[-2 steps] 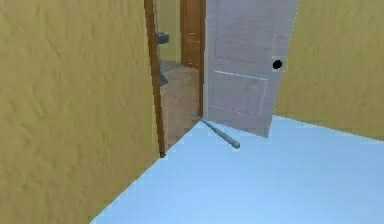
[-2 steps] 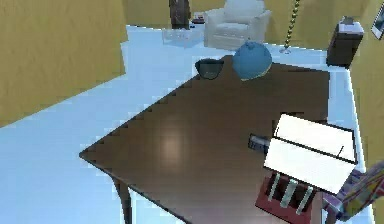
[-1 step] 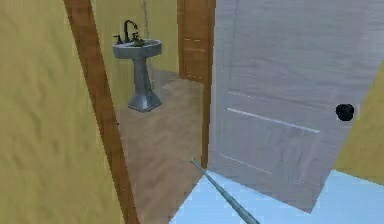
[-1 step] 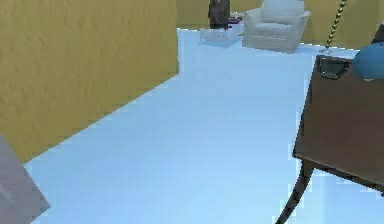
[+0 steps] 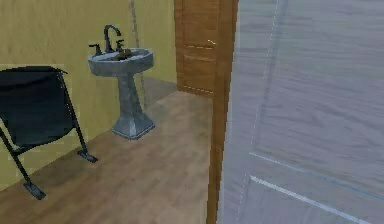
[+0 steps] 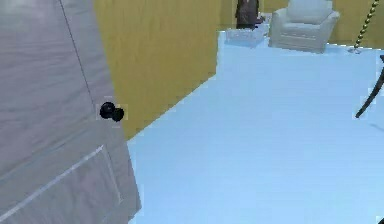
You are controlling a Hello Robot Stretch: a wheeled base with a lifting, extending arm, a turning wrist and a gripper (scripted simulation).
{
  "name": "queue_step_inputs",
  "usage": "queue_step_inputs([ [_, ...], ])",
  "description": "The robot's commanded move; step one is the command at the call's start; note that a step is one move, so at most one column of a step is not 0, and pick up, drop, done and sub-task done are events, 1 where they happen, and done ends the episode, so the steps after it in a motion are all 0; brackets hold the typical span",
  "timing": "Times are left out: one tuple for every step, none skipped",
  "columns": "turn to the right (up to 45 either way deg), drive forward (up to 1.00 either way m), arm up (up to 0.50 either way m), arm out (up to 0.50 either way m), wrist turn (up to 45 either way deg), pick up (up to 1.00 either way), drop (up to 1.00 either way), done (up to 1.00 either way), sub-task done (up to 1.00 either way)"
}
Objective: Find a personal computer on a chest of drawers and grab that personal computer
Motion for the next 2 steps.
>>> queue_step_inputs([
  [-18.0,0.0,0.0,0.0,0.0,0.0,0.0,0.0,0.0],
  [0.0,0.9,0.0,0.0,0.0,0.0,0.0,0.0,0.0],
])
